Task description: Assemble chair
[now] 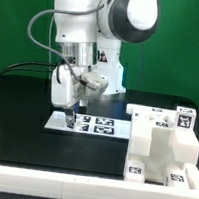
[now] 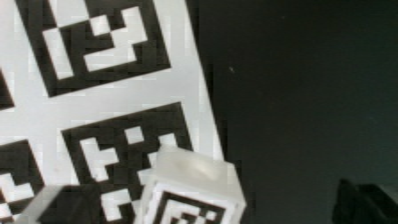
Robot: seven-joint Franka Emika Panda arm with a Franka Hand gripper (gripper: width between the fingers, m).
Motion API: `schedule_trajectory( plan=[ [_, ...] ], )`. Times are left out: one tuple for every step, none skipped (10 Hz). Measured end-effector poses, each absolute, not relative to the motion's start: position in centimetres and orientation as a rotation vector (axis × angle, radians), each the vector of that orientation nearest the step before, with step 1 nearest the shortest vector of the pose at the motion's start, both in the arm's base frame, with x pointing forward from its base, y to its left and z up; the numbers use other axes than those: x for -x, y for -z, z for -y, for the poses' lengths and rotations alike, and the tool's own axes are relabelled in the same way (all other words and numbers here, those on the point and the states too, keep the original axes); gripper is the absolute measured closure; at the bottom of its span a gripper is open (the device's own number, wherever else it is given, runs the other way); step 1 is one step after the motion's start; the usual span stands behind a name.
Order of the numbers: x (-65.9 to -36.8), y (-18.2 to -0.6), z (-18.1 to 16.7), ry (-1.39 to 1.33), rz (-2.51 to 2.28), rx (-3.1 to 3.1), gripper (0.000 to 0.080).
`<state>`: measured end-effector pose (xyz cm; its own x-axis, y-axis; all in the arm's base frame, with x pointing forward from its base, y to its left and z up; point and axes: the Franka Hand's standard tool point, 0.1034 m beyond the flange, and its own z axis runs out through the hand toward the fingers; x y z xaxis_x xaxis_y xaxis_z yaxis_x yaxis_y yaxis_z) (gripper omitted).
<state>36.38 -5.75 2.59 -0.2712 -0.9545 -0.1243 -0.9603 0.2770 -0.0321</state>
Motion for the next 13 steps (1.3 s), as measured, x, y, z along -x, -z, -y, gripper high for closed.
schedule_trajectory(
  plan=[
    [-36.4, -2.7, 6.1, -0.055, -2.418, 1.821, 0.015],
    [-36.3, -2.6, 6.1, -0.055, -2.419, 1.822, 0.015],
    [-36.3, -2.6, 6.1, -0.055, -2.419, 1.822, 0.015],
    [-36.3, -2.6, 6.1, -0.055, -2.419, 1.822, 0.015],
    [-36.3, -2.6, 6.1, -0.055, -2.42, 1.821, 0.015],
    [-36.3, -2.7, 6.3, -0.052, -2.429, 1.802, 0.015],
    [-36.5, -3.4, 6.5, -0.034, -2.463, 1.708, 0.015],
    [-36.6, -3.9, 6.5, -0.004, -2.473, 1.681, 0.015],
    [-36.8, -4.4, 6.3, 0.035, -2.484, 1.664, 0.015],
    [-37.0, -4.5, 6.2, 0.064, -2.493, 1.662, 0.015],
    [-37.1, -4.6, 6.1, 0.083, -2.492, 1.67, 0.015],
    [-37.1, -4.5, 6.1, 0.078, -2.486, 1.682, 0.015],
    [-36.9, -4.1, 6.5, 0.023, -2.451, 1.729, 0.015]
  ],
)
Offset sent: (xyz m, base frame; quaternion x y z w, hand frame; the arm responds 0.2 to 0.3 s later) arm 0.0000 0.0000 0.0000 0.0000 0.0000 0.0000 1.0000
